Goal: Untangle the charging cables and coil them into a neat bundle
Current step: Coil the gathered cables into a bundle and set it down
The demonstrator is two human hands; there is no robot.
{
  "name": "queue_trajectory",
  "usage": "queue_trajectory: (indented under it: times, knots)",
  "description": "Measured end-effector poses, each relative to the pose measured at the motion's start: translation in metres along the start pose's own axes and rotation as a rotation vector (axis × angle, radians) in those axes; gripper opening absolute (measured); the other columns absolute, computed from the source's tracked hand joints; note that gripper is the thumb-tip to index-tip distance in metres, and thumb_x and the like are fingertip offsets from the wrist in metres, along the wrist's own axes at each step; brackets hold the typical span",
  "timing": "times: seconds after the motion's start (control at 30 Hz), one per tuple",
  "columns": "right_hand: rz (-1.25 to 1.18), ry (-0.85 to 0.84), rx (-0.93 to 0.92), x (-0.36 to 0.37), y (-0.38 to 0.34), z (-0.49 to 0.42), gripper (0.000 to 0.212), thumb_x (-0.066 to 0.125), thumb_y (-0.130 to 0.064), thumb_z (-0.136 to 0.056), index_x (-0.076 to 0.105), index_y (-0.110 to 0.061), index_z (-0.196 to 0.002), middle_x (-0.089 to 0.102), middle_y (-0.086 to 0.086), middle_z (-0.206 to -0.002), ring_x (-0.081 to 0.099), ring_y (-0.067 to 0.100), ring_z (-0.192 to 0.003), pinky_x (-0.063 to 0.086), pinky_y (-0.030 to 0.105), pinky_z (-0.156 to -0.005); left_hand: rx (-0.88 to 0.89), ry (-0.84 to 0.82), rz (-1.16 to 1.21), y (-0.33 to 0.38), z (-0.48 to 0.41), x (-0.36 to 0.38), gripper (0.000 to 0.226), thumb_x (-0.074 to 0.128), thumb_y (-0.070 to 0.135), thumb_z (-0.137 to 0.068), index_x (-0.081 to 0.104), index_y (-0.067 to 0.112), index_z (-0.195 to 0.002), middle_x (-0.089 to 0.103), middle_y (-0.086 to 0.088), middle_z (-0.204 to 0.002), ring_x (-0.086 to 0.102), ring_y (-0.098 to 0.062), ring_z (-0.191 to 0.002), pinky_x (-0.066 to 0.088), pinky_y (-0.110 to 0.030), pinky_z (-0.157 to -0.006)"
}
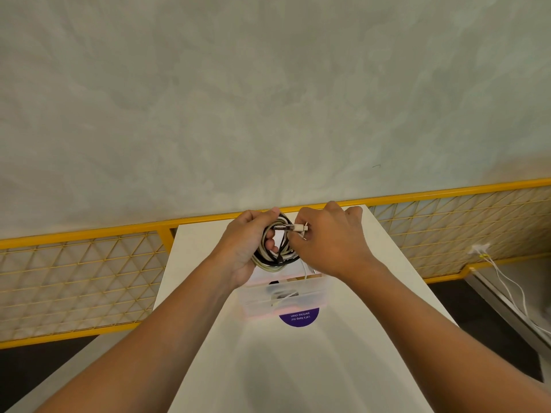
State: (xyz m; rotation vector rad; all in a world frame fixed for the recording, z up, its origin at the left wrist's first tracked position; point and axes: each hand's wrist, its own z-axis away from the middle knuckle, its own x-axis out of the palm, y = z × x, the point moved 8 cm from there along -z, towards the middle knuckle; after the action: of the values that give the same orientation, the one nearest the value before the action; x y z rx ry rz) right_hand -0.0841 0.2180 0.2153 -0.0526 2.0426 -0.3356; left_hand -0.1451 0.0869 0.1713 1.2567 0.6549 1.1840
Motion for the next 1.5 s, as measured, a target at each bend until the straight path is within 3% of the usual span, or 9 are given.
queue_trajectory:
  times: [0.07, 0.2, 0.43, 0.73, 0.93, 1.07, 1.17, 1.33, 1.5]
  knots:
    - [0.042, 0.022, -0.037, -0.001, -0.003, 0.000, 0.022, 0.056, -0.050, -0.091, 0.066, -0.031, -0.092, 0.068, -0.007, -0.079, 0.053, 0.019, -0.095, 0.021, 0.037, -0.077, 0.026, 0.028, -0.054, 0.001, -0.001, -0.001, 0.024, 0.071, 0.032, -0.091, 0.059, 0.012, -0.094, 0.049, -0.001, -0.061, 0.042, -0.014, -0.048, 0.047, -0.026, -0.051]
    - [-0.086, -0.083, 0.025, 0.005, 0.001, 0.000, 0.027, 0.058, -0.054, -0.092, 0.066, -0.029, -0.099, 0.071, -0.005, -0.088, 0.062, 0.022, -0.089, 0.040, 0.033, -0.073, 0.079, 0.149, -0.092, 0.000, -0.002, -0.009, 0.041, 0.082, 0.047, -0.076, 0.065, 0.014, -0.093, 0.056, 0.001, -0.069, 0.043, -0.015, -0.054, 0.048, -0.036, -0.068]
    - [-0.212, -0.195, 0.038, 0.014, 0.001, 0.002, 0.009, 0.066, -0.036, -0.089, 0.062, -0.027, -0.088, 0.061, -0.008, -0.072, 0.058, 0.019, -0.073, 0.039, 0.028, -0.060, 0.125, 0.274, -0.046, 0.003, 0.003, -0.014, 0.040, 0.086, 0.042, -0.073, 0.070, 0.012, -0.092, 0.062, 0.000, -0.073, 0.045, -0.015, -0.053, 0.046, -0.029, -0.060]
    - [-0.323, -0.101, 0.037, 0.009, 0.002, 0.003, 0.006, 0.069, -0.018, -0.085, 0.065, -0.020, -0.089, 0.068, -0.003, -0.064, 0.064, 0.016, -0.065, 0.055, 0.035, -0.069, 0.153, 0.277, 0.039, 0.006, 0.002, -0.016, 0.039, 0.087, 0.036, -0.072, 0.064, 0.010, -0.089, 0.054, 0.000, -0.064, 0.041, -0.010, -0.040, 0.045, -0.027, -0.052]
    - [-0.417, -0.034, 0.184, 0.002, 0.009, 0.000, 0.006, 0.068, -0.014, -0.082, 0.063, -0.016, -0.080, 0.064, -0.001, -0.062, 0.066, 0.019, -0.065, 0.055, 0.033, -0.065, 0.177, 0.298, 0.057, 0.009, 0.001, -0.016, 0.037, 0.088, 0.037, -0.072, 0.066, 0.011, -0.087, 0.058, -0.001, -0.066, 0.045, -0.012, -0.042, 0.047, -0.030, -0.056]
    - [-0.532, -0.065, 0.308, 0.004, 0.014, 0.001, 0.005, 0.071, -0.015, -0.083, 0.067, -0.015, -0.080, 0.067, -0.002, -0.063, 0.065, 0.006, -0.060, 0.049, 0.018, -0.058, 0.175, 0.283, 0.075, 0.007, 0.000, -0.015, 0.044, 0.088, 0.038, -0.072, 0.068, 0.006, -0.093, 0.059, 0.000, -0.065, 0.044, -0.012, -0.042, 0.046, -0.033, -0.062]
    - [-0.749, -0.123, 0.456, 0.011, 0.019, 0.009, 0.006, 0.072, -0.012, -0.085, 0.067, -0.015, -0.084, 0.072, 0.004, -0.068, 0.070, 0.015, -0.056, 0.059, 0.030, -0.059, 0.175, 0.258, 0.106, 0.007, -0.002, -0.014, 0.043, 0.087, 0.038, -0.073, 0.062, 0.009, -0.093, 0.056, 0.004, -0.059, 0.043, -0.011, -0.041, 0.044, -0.034, -0.065]
    - [-1.055, -0.254, 0.636, 0.023, 0.015, 0.019, 0.025, 0.073, -0.002, -0.083, 0.058, -0.010, -0.101, 0.072, 0.016, -0.073, 0.069, 0.025, -0.054, 0.057, 0.032, -0.054, 0.183, 0.241, 0.149, 0.009, 0.000, -0.015, 0.039, 0.084, 0.037, -0.077, 0.060, 0.010, -0.089, 0.053, 0.007, -0.052, 0.043, -0.010, -0.040, 0.044, -0.031, -0.060]
    - [-1.217, -0.173, 0.709, 0.020, 0.013, 0.019, 0.019, 0.069, 0.002, -0.087, 0.060, -0.005, -0.103, 0.070, 0.020, -0.074, 0.068, 0.024, -0.054, 0.059, 0.033, -0.054, 0.209, 0.210, 0.166, 0.009, 0.001, -0.011, 0.037, 0.081, 0.040, -0.079, 0.059, 0.012, -0.089, 0.054, 0.008, -0.053, 0.044, -0.010, -0.043, 0.045, -0.032, -0.063]
